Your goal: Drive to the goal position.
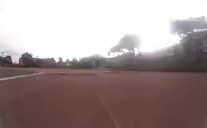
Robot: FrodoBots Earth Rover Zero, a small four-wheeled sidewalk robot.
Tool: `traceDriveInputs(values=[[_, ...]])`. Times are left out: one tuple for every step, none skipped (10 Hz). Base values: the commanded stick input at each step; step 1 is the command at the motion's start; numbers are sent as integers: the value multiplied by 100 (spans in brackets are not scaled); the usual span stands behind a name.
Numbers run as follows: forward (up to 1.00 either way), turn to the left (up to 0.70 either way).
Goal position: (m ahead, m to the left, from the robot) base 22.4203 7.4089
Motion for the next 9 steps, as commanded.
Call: traceDriveInputs(values=[[70,0],[70,0],[70,0],[70,0],[70,0],[70,0],[70,0],[70,0],[70,0]])
